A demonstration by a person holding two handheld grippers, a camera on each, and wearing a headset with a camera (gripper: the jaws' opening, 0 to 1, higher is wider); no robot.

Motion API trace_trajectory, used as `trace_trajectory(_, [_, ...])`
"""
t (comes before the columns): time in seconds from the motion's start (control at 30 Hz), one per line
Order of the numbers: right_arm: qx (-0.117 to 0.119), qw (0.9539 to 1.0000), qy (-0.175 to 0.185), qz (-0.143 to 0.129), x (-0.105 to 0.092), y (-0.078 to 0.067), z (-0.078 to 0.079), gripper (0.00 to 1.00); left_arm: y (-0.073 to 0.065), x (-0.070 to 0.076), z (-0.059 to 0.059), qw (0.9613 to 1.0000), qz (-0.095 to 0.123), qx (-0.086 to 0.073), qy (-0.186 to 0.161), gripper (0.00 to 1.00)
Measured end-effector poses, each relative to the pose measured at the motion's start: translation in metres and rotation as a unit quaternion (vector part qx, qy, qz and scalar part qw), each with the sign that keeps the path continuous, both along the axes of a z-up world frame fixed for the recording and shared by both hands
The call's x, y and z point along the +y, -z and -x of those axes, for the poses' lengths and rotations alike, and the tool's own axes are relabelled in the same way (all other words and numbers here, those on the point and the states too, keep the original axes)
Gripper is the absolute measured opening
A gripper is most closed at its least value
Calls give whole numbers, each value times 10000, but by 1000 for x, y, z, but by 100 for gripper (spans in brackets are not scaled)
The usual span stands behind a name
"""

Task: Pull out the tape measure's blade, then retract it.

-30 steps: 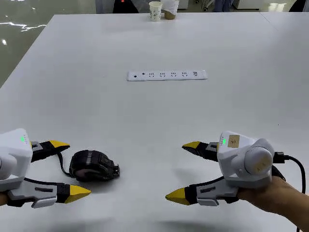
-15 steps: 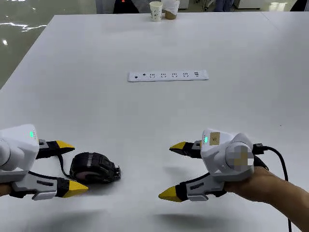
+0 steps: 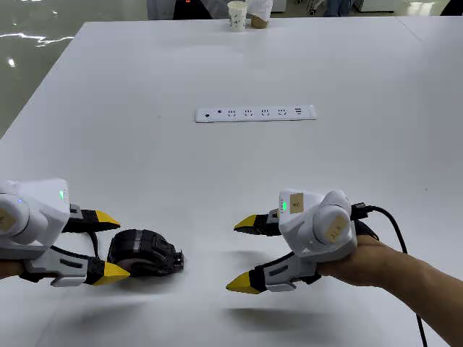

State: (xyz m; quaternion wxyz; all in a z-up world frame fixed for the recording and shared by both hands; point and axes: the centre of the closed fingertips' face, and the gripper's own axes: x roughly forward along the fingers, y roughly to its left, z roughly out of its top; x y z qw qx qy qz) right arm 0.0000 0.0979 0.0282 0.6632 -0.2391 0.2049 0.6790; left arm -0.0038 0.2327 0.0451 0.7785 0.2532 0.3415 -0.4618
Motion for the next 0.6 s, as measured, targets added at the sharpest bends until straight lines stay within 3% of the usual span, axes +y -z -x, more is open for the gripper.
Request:
trace_trajectory(0.27, [-4, 9996, -284, 6, 17, 3, -1, 42, 5, 2, -1, 9993, -171, 188, 282, 35])
trace_trajectory(0.6, [54, 9984, -555, 32, 38, 10, -2, 34, 11, -1, 0, 9954, -376, 501, 729, 29])
